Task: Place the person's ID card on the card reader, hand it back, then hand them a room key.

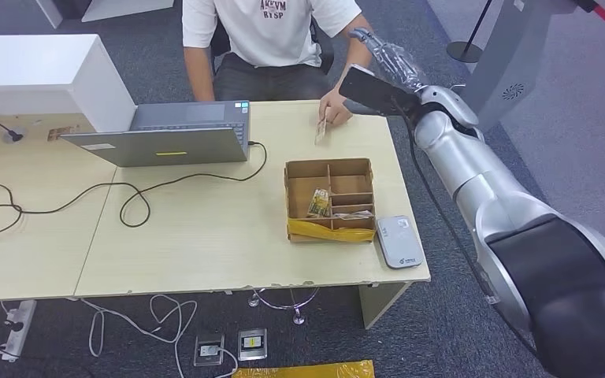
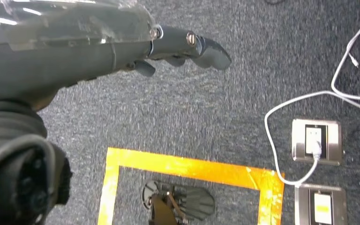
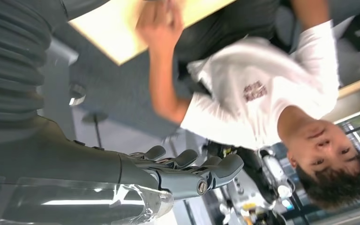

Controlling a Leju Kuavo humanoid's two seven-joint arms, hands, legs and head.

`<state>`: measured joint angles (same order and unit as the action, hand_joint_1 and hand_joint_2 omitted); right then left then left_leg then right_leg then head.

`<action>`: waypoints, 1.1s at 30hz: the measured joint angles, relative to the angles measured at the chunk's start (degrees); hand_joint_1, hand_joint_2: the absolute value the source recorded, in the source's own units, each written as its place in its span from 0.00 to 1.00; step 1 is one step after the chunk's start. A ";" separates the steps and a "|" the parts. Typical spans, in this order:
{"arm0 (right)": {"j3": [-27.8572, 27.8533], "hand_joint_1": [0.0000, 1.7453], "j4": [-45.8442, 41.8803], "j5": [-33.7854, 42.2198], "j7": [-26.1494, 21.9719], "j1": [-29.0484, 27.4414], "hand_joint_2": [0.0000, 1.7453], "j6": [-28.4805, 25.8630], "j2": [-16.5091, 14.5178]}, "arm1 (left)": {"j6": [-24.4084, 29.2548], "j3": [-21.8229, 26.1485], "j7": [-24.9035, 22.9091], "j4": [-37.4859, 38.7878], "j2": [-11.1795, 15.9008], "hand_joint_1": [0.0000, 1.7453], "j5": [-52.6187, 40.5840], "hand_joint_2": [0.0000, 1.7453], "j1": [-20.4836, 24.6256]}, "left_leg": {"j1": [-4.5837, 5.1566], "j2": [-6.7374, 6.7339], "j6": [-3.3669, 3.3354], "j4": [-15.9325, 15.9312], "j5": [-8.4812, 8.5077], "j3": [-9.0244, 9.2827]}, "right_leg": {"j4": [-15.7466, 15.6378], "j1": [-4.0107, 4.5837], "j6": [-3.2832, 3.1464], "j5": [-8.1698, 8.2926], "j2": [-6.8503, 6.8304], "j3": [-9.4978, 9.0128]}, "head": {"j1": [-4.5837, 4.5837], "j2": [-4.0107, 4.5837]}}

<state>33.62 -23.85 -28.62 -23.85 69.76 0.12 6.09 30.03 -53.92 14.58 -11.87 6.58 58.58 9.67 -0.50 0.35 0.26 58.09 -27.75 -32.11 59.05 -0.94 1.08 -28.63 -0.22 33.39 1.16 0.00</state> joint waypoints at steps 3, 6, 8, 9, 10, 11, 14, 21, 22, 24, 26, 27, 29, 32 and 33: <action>-1.34 0.00 -2.97 4.80 -0.34 -3.97 1.00 2.13 0.38 | 0.01 -0.01 0.00 0.00 0.00 0.00 0.25 0.00 0.00 | 0.00 0.00 0.00 0.00 0.00 0.02 | 0.00 0.00 0.00 0.00 0.01 -0.01 | 0.00 0.00; -2.22 0.00 -7.49 8.06 1.70 -8.60 1.00 3.54 1.13 | -0.03 -0.02 0.00 0.00 0.05 0.00 0.33 0.00 0.00 | -0.02 0.00 0.00 0.00 0.00 0.04 | -0.01 0.01 0.00 0.00 0.01 -0.02 | -0.01 0.00; -2.70 0.00 -11.36 10.02 4.04 -12.35 1.00 4.26 1.91 | -0.07 -0.03 0.00 0.00 0.11 0.00 0.33 0.00 -0.01 | -0.03 0.00 0.00 0.00 0.00 0.05 | -0.02 0.03 0.00 0.00 -0.01 -0.03 | 0.01 0.00; -2.97 0.00 -13.62 10.88 5.31 -14.40 1.00 4.55 2.38 | -0.09 -0.03 0.00 0.00 0.16 0.00 0.33 0.00 -0.01 | -0.03 0.01 0.00 0.00 0.00 0.05 | -0.02 0.03 0.00 0.00 -0.03 -0.03 | 0.00 0.00; -3.29 0.00 -15.81 11.57 6.47 -16.32 1.00 4.78 2.86 | -0.12 -0.04 0.00 0.00 0.21 0.00 0.32 0.00 -0.02 | -0.03 0.02 0.00 0.00 -0.01 0.04 | -0.02 0.03 0.00 0.00 -0.05 -0.03 | 0.00 0.00; -3.62 0.00 -18.02 12.13 7.53 -18.22 1.00 4.98 3.39 | -0.13 -0.04 0.00 0.00 0.27 0.00 0.32 0.00 -0.04 | -0.04 0.02 0.00 0.00 -0.01 0.04 | -0.02 0.03 0.00 0.00 -0.06 -0.03 | 0.00 0.00; -4.61 0.00 -23.86 12.83 9.23 -23.36 1.00 5.37 5.10 | -0.14 -0.06 0.00 0.02 0.46 0.00 0.31 0.00 -0.11 | -0.03 0.02 0.02 0.00 -0.02 0.02 | -0.02 0.03 0.00 0.00 -0.04 -0.03 | 0.01 0.00; -6.98 0.00 -35.51 14.05 12.36 -31.06 1.00 8.00 8.23 | 0.15 -0.72 -0.16 0.02 0.63 0.00 0.45 0.00 -0.14 | -0.04 -0.09 0.02 0.00 -0.02 0.05 | -0.04 0.03 -0.02 0.01 0.03 -0.03 | 0.01 0.00; -7.28 0.00 -37.01 14.23 12.82 -32.23 1.00 8.35 8.67 | 0.19 -0.84 -0.20 0.02 0.64 0.00 0.48 0.00 -0.16 | -0.04 -0.09 0.02 0.00 -0.02 0.05 | -0.04 0.03 -0.02 0.01 0.03 -0.02 | 0.00 0.00; -7.90 0.00 -39.64 14.39 13.65 -34.43 1.00 8.85 9.55 | 0.22 -0.99 -0.29 0.02 0.68 0.00 0.48 0.00 -0.18 | -0.04 -0.09 0.02 0.00 -0.02 0.04 | -0.04 0.03 -0.02 0.01 0.03 -0.02 | 0.00 0.00; -8.48 0.00 -41.84 14.30 14.22 -36.35 1.00 9.22 10.37 | 0.22 -1.08 -0.42 0.02 0.76 0.00 0.46 0.00 -0.18 | -0.04 -0.11 0.02 0.00 -0.02 0.04 | -0.04 0.03 -0.02 0.01 0.04 -0.02 | 0.02 0.00; -8.64 0.00 -42.79 14.20 14.43 -37.15 1.00 9.41 10.71 | 0.22 -1.14 -0.47 0.02 0.82 0.00 0.43 0.00 -0.17 | -0.04 -0.12 0.02 0.00 -0.03 0.04 | -0.04 0.03 -0.03 0.01 0.05 -0.02 | 0.00 0.00; -8.89 0.00 -44.39 13.75 14.87 -38.46 1.00 9.88 11.26 | 0.21 -1.28 -0.54 0.02 0.90 0.00 0.35 0.00 -0.13 | -0.04 -0.15 0.03 0.00 -0.03 0.05 | -0.04 0.03 -0.03 0.02 0.06 -0.01 | -0.01 0.00; -9.30 0.00 -47.00 11.78 16.12 -40.35 1.00 10.71 12.21 | 0.20 -1.45 -0.55 0.02 0.94 0.00 0.31 0.00 -0.12 | -0.04 -0.14 0.03 0.00 -0.03 0.03 | -0.04 0.03 -0.03 0.02 0.05 -0.01 | 0.00 0.00; -9.36 0.00 -47.88 10.81 16.61 -40.88 1.00 10.93 12.55 | 0.19 -1.49 -0.55 0.02 0.94 0.00 0.31 0.00 -0.12 | -0.04 -0.13 0.03 0.00 -0.03 0.02 | -0.04 0.03 -0.03 0.02 0.05 -0.01 | 0.01 0.00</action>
<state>24.26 -71.73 -17.81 -7.24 28.88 11.05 18.63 30.21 -55.41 14.03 -11.85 7.52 58.88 9.55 -0.54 0.22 0.29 58.09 -27.78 -32.09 59.01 -0.91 1.05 -28.62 -0.17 33.38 1.16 0.00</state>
